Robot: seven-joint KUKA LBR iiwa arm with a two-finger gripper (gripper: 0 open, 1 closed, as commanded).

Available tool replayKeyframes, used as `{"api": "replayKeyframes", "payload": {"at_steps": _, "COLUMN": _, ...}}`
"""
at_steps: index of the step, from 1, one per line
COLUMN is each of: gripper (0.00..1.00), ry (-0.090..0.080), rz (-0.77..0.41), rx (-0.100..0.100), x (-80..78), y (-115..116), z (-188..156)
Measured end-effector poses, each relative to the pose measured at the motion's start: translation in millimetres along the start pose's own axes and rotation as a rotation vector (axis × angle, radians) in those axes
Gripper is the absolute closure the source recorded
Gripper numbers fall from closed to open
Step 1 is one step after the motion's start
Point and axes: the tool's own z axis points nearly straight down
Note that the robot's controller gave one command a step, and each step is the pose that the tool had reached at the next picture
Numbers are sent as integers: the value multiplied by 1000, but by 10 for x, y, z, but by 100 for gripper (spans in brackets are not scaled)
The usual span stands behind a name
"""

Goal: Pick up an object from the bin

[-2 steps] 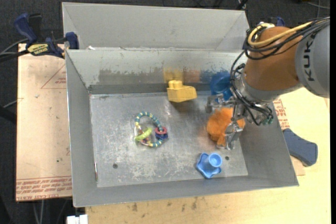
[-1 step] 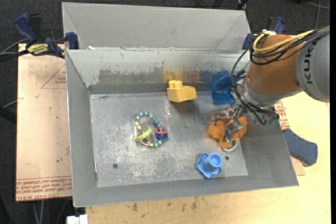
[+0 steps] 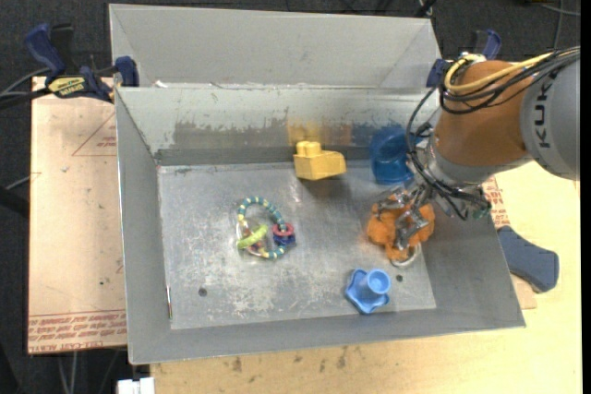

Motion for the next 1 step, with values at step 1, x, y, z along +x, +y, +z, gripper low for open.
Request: {"api": "replayKeyframes", "payload": {"at_steps": 1, "gripper": 100, "ry": -1, "rz": -35, "rx": 3, "x": 10, "y": 157, "z": -1087}}
